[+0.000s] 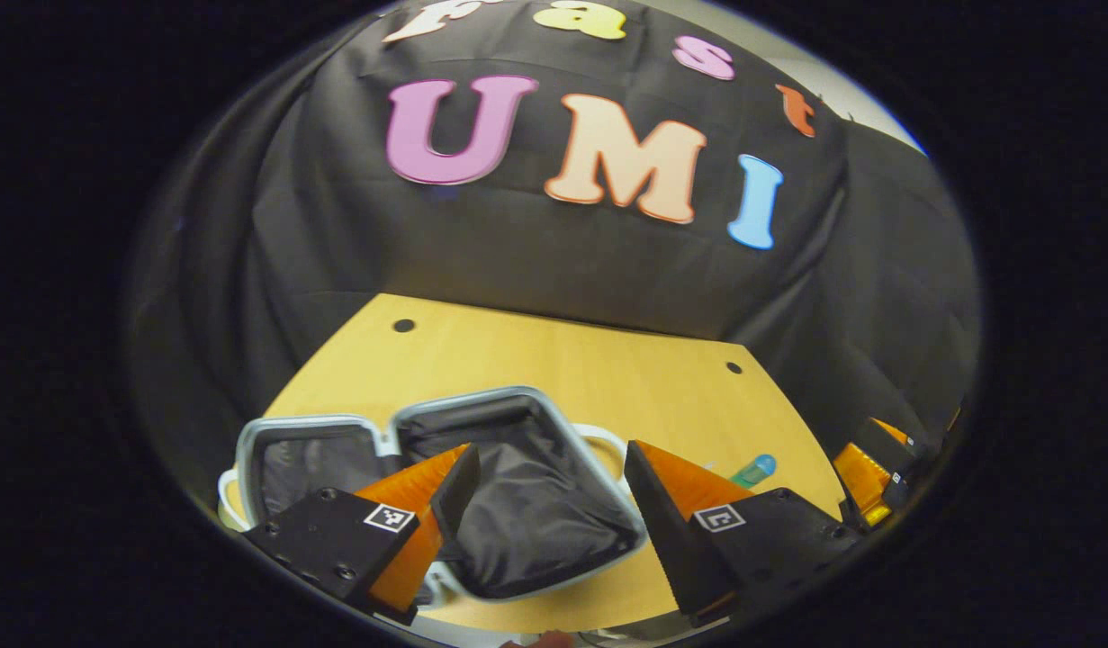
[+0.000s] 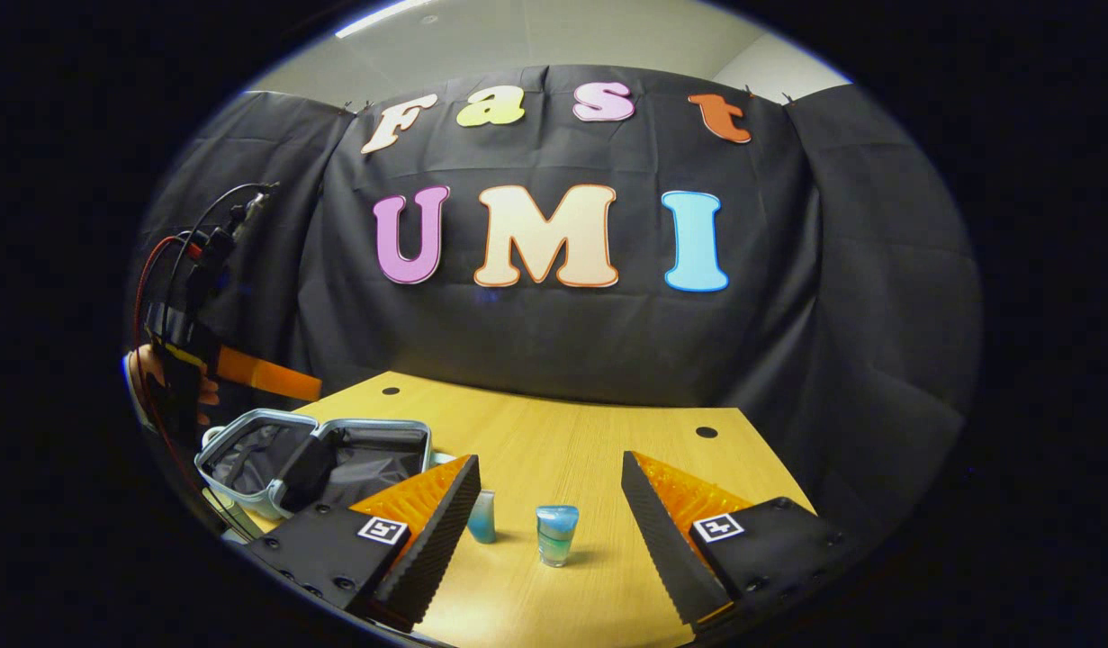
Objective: First open the suitcase, pack the skin care products into it, and then close the suitcase.
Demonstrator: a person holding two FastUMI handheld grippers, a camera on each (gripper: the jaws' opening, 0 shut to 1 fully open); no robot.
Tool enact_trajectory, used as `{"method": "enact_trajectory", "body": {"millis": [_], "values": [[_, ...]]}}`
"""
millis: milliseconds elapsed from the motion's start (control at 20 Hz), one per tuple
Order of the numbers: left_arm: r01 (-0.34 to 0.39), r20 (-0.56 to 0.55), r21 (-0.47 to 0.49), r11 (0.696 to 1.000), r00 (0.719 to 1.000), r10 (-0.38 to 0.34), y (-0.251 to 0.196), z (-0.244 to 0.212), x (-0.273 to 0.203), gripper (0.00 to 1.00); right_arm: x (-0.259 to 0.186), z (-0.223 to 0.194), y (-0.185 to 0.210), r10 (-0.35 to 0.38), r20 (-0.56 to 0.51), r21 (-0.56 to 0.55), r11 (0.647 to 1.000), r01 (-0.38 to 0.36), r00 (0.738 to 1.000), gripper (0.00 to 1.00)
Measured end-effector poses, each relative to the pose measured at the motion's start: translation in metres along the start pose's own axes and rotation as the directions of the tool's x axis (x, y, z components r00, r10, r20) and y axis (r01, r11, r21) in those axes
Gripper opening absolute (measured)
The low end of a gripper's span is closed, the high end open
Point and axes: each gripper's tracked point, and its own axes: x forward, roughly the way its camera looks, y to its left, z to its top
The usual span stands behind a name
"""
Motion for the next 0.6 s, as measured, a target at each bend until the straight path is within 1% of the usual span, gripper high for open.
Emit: {"method": "enact_trajectory", "body": {"millis": [150, 300, 500, 600], "values": [[0.041, -0.011, 0.026, 0.999, 0.999, -0.041, -0.048, -0.028, 0.036, 0.95, 0.001, -0.019, -0.013, 0.035, -0.049, 0.004, 0.999, -0.035, 0.998, 0.99], [0.063, -0.024, 0.013, 0.998, 0.998, -0.062, -0.088, -0.052, 0.066, 0.95, 0.004, -0.038, -0.025, 0.064, -0.082, 0.011, 0.998, -0.063, 0.995, 0.99], [0.059, -0.015, -0.002, 0.998, 0.998, -0.059, -0.116, -0.070, 0.096, 0.95, 0.012, -0.063, -0.038, 0.105, -0.118, 0.049, 0.994, -0.100, 0.988, 0.99], [0.042, -0.009, -0.002, 0.999, 0.999, -0.042, -0.123, -0.078, 0.107, 0.95, 0.014, -0.076, -0.046, 0.117, -0.135, 0.048, 0.993, -0.112, 0.984, 1.00]]}}
